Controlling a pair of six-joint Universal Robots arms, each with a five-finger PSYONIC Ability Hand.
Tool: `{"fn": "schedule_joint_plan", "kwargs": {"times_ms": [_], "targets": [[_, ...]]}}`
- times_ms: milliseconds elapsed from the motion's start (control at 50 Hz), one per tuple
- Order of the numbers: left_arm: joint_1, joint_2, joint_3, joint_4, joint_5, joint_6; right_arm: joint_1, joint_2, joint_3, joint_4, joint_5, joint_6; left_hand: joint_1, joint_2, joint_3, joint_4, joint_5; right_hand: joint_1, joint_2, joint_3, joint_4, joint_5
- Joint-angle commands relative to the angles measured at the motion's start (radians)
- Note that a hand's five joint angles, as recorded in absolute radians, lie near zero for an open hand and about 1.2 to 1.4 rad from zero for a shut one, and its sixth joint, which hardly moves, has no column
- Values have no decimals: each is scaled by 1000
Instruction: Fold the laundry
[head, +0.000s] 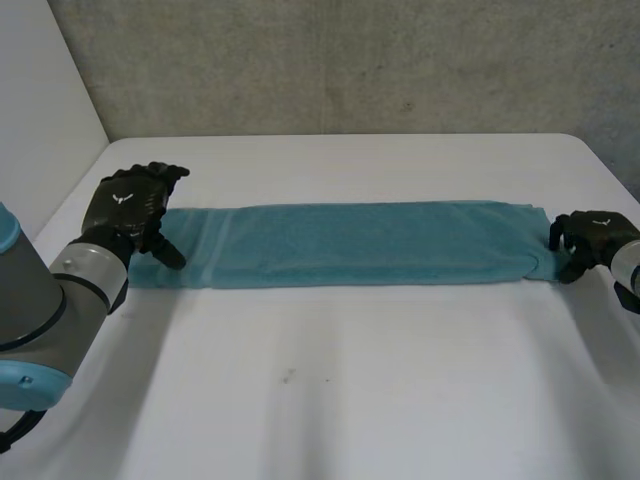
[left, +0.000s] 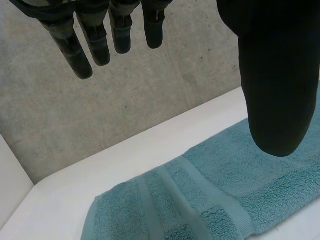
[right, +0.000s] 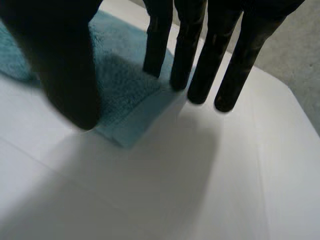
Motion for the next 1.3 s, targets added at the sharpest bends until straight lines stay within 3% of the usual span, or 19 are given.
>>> {"fn": "schedule_joint_plan", "kwargs": {"times_ms": [20,40,80,140,300,360,520,620,640,780,840,960,980,1000,1020,1040,1120,1160,1300], "targets": [[-3,-5,-18,29,0,0,-28,42,-37,-70,60,-5,-24,-31,-43,-32,-48,796,693,707,708,728],[-3,-5,-18,29,0,0,-28,42,-38,-70,60,-5,-24,-31,-43,-32,-48,796,693,707,708,728],[-5,-2,-19,30,0,0,-64,30,-42,-113,155,-39,-24,-31,-43,-32,-48,796,693,707,708,728],[-6,3,-19,29,0,0,-98,10,-73,-139,230,-128,-24,-31,-43,-32,-48,796,693,707,708,728],[-5,7,-24,30,-2,0,-175,1,-168,-134,308,-404,-24,-30,-42,-32,-47,796,693,707,708,728],[-3,7,-26,29,-2,0,-160,-5,-179,-134,307,-389,-24,-30,-42,-32,-47,796,693,707,708,728],[0,9,-27,29,-5,0,87,-102,-202,-147,295,-209,-24,-31,-43,-32,-48,796,693,707,708,728],[4,19,-30,29,-5,0,401,-100,-232,-208,266,-191,-24,-31,-43,-32,-48,796,693,707,708,728],[4,19,-30,29,-5,0,402,-100,-232,-208,266,-191,-24,-31,-43,-32,-48,796,693,707,708,728],[9,22,-38,30,-3,0,722,16,-231,-321,102,-185,-24,-31,-43,-32,-48,796,693,707,708,728],[8,22,-39,30,-3,0,809,73,-228,-329,57,-167,-24,-31,-43,-32,-48,796,693,707,708,728],[9,21,-39,30,0,0,874,171,-248,-329,57,-140,-24,-31,-43,-32,-48,796,693,707,708,728],[9,21,-39,30,0,0,880,200,-263,-314,68,-151,-24,-31,-43,-32,-48,683,581,595,596,616],[9,21,-38,29,2,0,883,217,-269,-303,92,-154,-24,-31,-43,-32,-48,19,-83,-69,-68,-48],[5,21,-35,29,2,2,883,217,-269,-303,92,-154,-24,-31,-43,-32,-48,13,-89,-75,-75,-54],[4,21,-35,29,2,2,877,214,-272,-286,135,-151,-24,-31,-43,-32,-48,-426,-528,-514,-514,-493],[-8,10,-21,29,2,3,860,185,-265,-257,230,-143,-24,-31,-43,-32,-48,-426,-528,-514,-514,-493],[-18,9,-9,29,3,5,822,68,-219,-225,285,-95,-24,-31,-43,-32,-48,-426,-528,-514,-514,-493],[-134,-63,99,24,2,5,651,-152,-52,-196,289,126,-24,-30,-42,-32,-47,-426,-528,-514,-514,-493]]}}
